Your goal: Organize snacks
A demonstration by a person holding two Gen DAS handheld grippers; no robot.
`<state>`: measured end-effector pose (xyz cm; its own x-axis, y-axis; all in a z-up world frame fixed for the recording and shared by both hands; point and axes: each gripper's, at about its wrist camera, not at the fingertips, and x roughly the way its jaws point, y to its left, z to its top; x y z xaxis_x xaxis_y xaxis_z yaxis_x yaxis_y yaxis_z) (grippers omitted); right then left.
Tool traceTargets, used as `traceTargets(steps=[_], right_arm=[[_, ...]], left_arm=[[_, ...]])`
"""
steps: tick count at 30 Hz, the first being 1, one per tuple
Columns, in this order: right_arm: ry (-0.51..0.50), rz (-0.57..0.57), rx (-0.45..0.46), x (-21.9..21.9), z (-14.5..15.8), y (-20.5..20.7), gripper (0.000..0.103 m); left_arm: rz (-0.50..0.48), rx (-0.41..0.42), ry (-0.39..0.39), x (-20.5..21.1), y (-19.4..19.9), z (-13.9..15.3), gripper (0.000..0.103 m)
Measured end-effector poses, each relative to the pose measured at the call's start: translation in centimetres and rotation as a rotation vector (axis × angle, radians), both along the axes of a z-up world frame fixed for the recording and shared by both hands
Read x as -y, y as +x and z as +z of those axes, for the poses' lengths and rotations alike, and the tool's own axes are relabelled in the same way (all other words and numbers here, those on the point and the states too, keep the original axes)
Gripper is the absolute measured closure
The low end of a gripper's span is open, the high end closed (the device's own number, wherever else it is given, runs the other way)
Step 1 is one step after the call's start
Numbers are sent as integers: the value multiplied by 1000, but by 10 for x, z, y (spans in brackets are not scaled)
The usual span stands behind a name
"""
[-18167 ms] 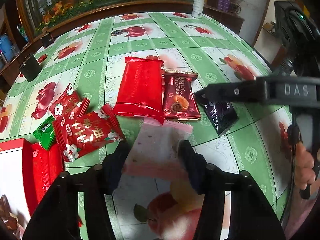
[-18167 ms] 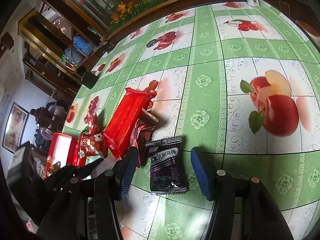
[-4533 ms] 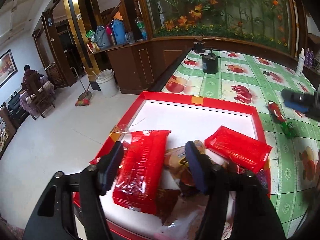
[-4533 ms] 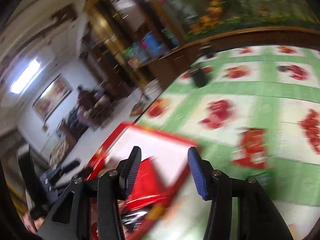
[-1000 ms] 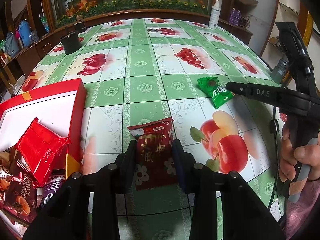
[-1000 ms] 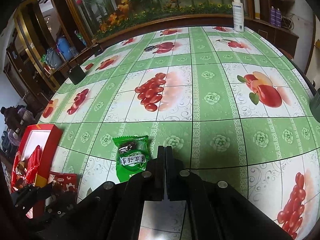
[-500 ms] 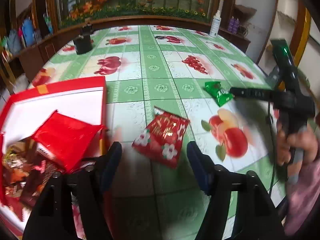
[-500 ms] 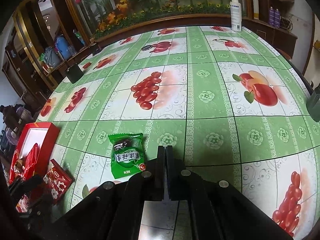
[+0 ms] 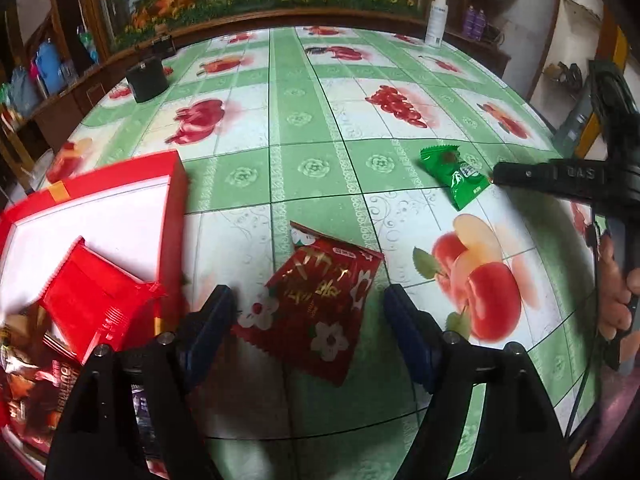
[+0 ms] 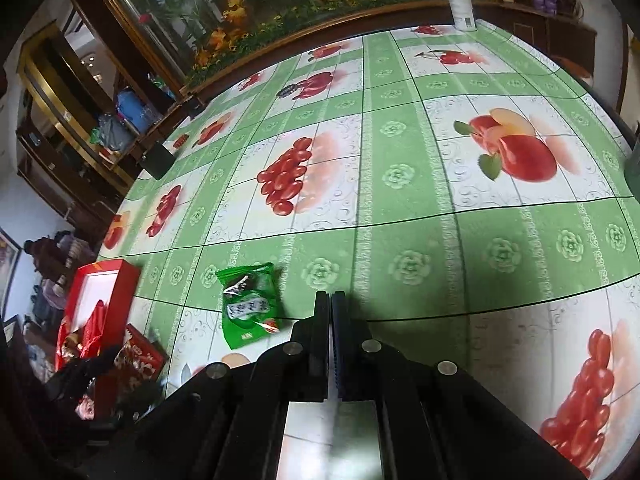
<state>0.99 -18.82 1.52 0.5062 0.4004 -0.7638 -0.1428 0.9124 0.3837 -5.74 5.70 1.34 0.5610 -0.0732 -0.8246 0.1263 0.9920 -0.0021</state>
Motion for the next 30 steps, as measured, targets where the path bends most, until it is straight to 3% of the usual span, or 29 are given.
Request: traceTargets(steps=[1, 3, 6, 8, 9, 10, 12, 18, 23, 25, 28, 30], right_arm=[[44, 19, -11, 6, 0, 0, 97], [104, 49, -27, 12, -1, 0, 97], [176, 44, -53, 22, -1, 2, 96], [183, 42, -45, 19, 2, 1, 90], [170, 43, -22, 15, 5, -1, 81], [147, 49, 0, 10, 9, -2, 69], [69, 84, 63, -8, 17, -8, 57], [-94, 109, 146, -44, 24, -11, 50], [-216, 124, 113, -75, 12, 1, 51], [-284, 133, 103, -88, 5, 4, 58], [-451, 147, 194, -106, 2, -7, 65], [-470, 149, 214, -107, 2, -11, 66]], left_arm=[[-7, -1, 1, 2, 0, 0, 26], [-20, 7, 0, 5, 0, 2, 43], [-32, 17, 2, 8, -2, 4, 56], [-33, 18, -5, 9, -2, 5, 60], [-32, 20, -10, 9, -2, 5, 64], [-30, 21, -23, 8, -2, 5, 67], [-27, 23, -53, 6, -3, 6, 74], [-13, 26, -84, 2, -6, 7, 78], [7, 24, -119, -4, -9, 7, 81], [12, 22, -128, -6, -9, 8, 81], [21, 23, -136, -9, -10, 9, 83], [25, 24, -147, -11, -11, 11, 85]])
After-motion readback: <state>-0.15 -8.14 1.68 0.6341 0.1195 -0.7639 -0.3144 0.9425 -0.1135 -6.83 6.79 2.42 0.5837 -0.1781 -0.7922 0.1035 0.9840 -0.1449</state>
